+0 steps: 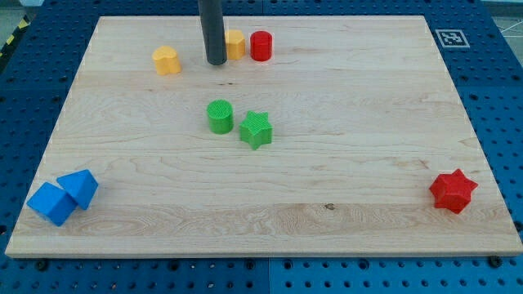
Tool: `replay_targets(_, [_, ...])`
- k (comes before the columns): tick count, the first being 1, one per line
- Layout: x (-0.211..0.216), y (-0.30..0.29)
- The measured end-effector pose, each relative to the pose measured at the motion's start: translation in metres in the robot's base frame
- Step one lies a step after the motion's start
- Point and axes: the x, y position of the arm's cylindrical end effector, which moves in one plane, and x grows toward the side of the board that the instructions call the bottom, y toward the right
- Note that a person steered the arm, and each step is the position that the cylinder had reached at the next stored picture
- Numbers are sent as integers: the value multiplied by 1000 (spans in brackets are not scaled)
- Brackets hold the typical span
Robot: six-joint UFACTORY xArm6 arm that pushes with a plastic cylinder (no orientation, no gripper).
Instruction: Push the yellow heart closer to yellow hexagon
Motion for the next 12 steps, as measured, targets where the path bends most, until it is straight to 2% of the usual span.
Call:
replay_targets(3, [4, 6])
replay_targets(5, [53, -83])
replay_targets(7, [56, -132])
replay_targets(8, [41, -111])
replay_targets(10, [41, -92])
replay_targets(12, [23, -39])
